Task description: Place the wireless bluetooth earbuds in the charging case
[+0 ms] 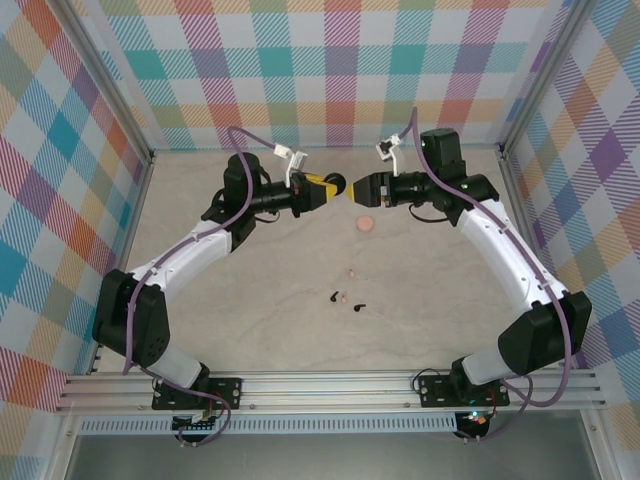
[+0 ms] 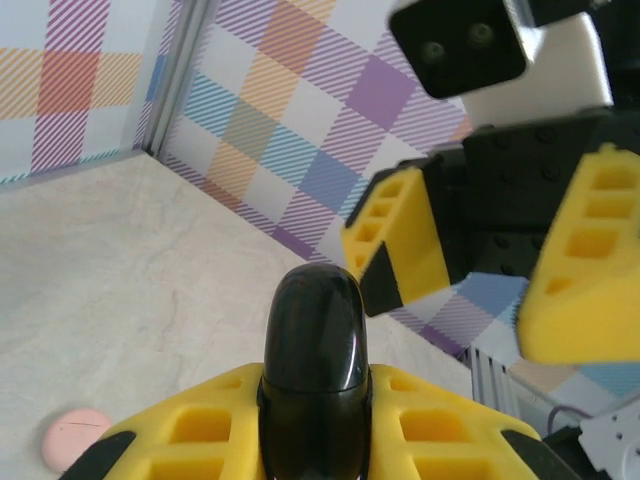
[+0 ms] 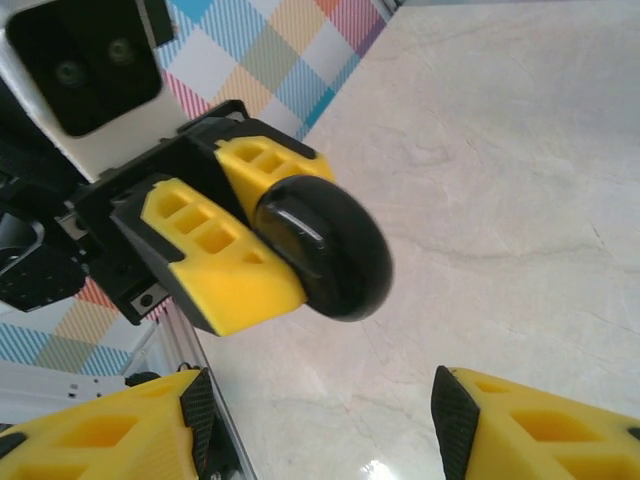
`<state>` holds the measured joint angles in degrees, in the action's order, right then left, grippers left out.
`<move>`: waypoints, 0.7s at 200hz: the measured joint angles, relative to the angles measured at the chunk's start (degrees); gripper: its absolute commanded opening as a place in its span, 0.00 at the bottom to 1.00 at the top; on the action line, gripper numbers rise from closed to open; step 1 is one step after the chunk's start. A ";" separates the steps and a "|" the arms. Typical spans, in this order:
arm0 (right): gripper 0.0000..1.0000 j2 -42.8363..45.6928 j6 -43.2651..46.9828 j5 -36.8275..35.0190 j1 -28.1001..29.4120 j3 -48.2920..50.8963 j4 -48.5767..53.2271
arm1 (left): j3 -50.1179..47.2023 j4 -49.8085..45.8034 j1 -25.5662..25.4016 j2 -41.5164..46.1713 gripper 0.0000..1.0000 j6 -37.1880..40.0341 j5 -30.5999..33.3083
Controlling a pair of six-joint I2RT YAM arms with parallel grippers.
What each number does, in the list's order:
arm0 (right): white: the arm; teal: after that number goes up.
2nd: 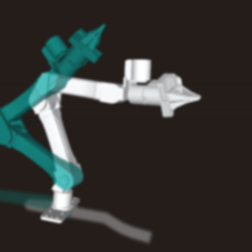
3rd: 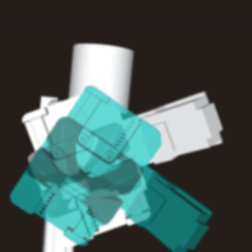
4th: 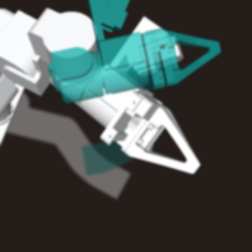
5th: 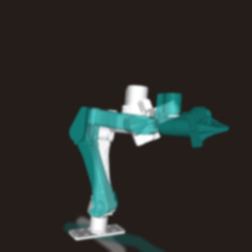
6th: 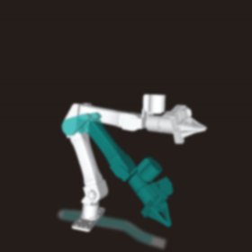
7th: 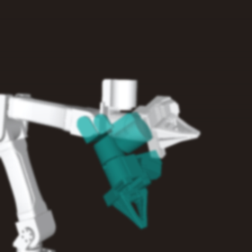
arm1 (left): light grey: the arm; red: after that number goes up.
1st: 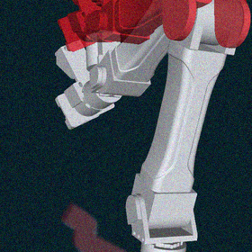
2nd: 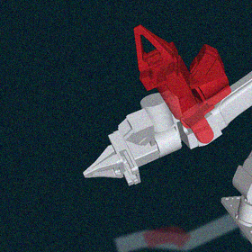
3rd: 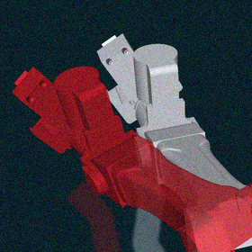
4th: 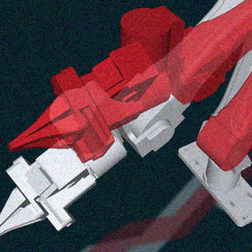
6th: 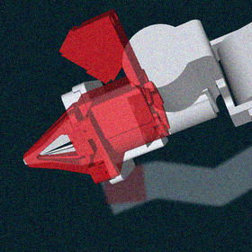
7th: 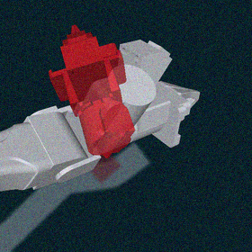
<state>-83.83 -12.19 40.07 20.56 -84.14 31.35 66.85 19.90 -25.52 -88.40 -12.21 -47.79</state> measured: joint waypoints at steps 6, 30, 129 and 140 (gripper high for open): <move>0.62 0.02 0.37 -0.35 0.13 0.02 0.46 | -0.04 0.02 -0.04 0.13 0.21 1.14 -0.42; 0.63 0.02 1.42 -0.94 0.66 -0.02 1.79 | -0.09 0.28 -0.42 1.29 0.20 5.25 -2.29; 0.63 0.07 3.28 -2.19 2.01 -2.34 6.01 | -0.50 -1.29 -2.49 3.52 0.17 15.91 -4.59; 0.63 0.07 3.28 -2.54 2.05 -2.34 6.27 | -0.50 -1.81 -2.49 3.52 0.17 16.37 -4.70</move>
<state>-83.77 -8.91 37.54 22.61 -86.48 37.63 66.35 18.09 -28.01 -84.88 4.16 -52.49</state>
